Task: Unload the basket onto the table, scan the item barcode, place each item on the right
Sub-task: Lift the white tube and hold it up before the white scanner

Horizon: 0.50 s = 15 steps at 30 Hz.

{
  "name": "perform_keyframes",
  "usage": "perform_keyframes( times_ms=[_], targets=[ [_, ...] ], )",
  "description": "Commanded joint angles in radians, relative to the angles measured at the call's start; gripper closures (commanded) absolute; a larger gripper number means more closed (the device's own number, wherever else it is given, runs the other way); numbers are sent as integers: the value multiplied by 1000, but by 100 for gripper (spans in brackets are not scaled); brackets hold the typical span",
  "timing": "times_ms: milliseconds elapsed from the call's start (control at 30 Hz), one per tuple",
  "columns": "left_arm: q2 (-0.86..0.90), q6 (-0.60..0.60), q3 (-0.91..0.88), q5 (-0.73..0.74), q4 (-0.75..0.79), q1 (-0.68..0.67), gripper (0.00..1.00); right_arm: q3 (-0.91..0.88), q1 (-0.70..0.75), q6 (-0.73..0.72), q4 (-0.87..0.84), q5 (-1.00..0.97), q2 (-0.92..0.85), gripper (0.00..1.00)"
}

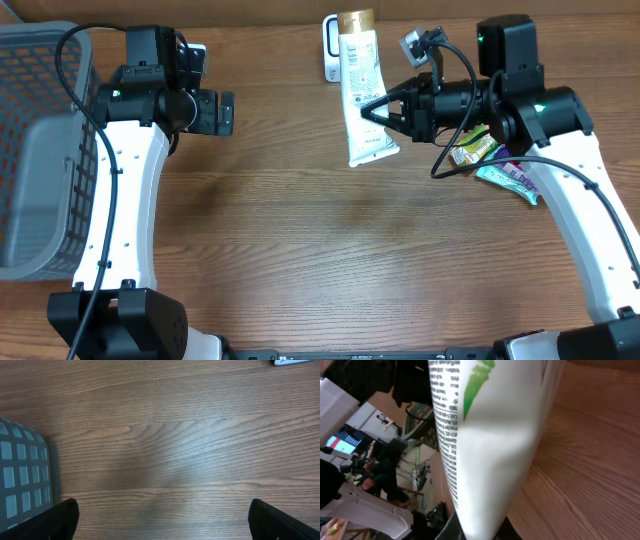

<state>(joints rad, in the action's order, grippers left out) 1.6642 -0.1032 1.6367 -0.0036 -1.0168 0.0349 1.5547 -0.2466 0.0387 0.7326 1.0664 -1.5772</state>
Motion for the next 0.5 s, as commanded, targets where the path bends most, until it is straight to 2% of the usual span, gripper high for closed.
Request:
perform_keyframes(
  times_ms=[0, 67, 200, 367, 467],
  targets=[
    [-22, 18, 7, 0, 0, 4, 0, 31, 1, -59, -26, 50, 32, 96],
    [-22, 18, 7, 0, 0, 4, 1, 31, 1, -77, -29, 16, 32, 96],
    [-22, 18, 7, 0, 0, 4, 0, 31, -20, -162, -48, -194, 31, 97],
    [-23, 18, 7, 0, 0, 3, 0, 57, -99, -173, -48, -637, 14, 97],
    [-23, 18, 7, 0, 0, 4, 1, 100, -129, -143, -66, -811, -21, 97]
  ],
)
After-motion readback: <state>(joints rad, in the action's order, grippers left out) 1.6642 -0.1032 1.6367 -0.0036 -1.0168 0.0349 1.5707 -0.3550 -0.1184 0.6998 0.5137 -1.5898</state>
